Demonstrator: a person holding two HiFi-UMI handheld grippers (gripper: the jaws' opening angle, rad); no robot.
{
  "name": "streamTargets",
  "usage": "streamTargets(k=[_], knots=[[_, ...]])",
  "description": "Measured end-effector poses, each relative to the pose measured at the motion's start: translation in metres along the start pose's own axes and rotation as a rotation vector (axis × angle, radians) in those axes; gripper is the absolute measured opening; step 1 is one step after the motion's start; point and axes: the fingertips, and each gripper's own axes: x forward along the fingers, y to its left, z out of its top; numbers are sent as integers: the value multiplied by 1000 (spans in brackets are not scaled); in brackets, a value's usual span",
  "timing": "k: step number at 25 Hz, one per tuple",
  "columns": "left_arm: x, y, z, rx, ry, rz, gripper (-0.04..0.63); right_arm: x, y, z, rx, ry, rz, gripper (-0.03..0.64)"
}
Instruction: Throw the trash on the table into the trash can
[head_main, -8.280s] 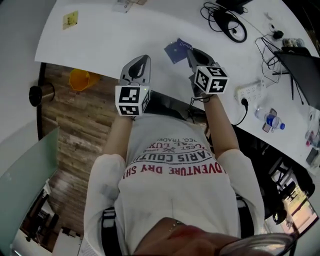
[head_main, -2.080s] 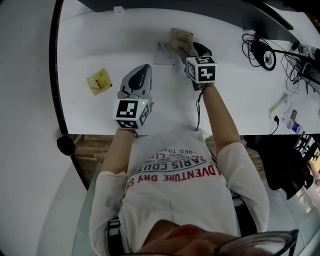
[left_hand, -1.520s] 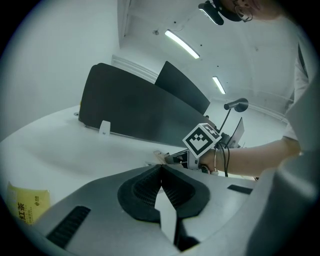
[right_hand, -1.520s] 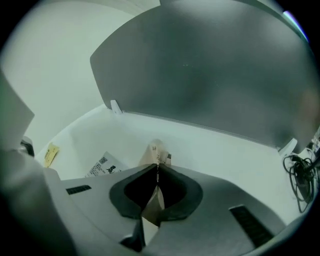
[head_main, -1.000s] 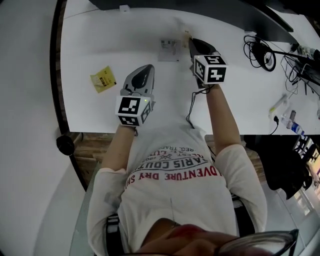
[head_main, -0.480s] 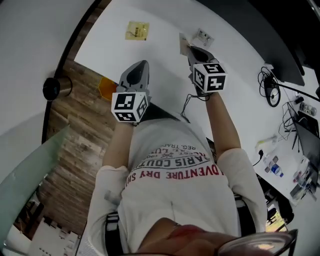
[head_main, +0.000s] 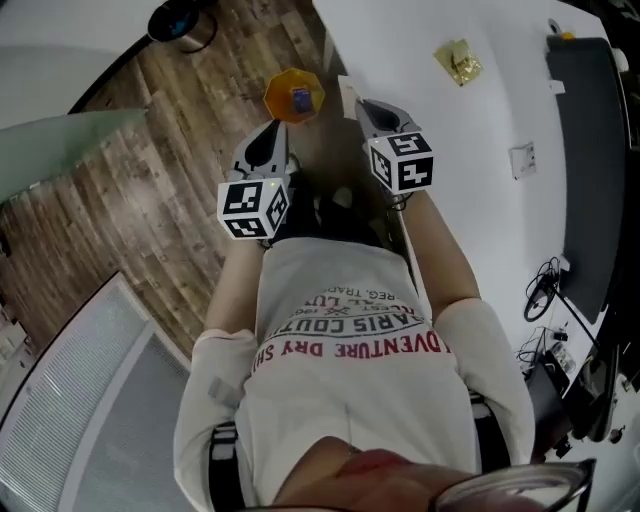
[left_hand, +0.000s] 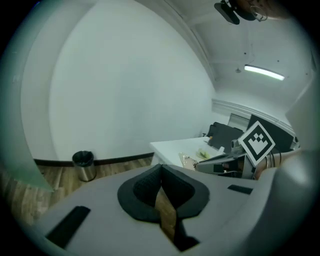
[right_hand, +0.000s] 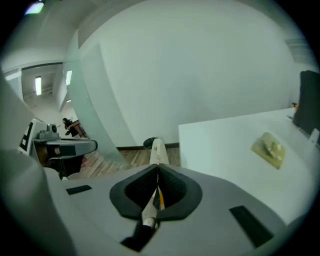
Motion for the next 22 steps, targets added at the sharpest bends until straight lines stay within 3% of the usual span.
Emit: streamTargets(k=[3, 7, 15, 22], knots=[[-5, 65, -20, -58, 20, 81, 25, 69, 42, -9, -17, 68, 81, 28], [8, 138, -59, -120, 56, 148, 25, 162, 63, -46, -56, 145, 108, 28], [86, 237, -185, -256, 149, 207, 25, 320, 27, -188, -33, 329, 58, 28], [144, 292, -290, -284, 192, 220, 25, 428, -6, -297, -42, 417, 38, 29]])
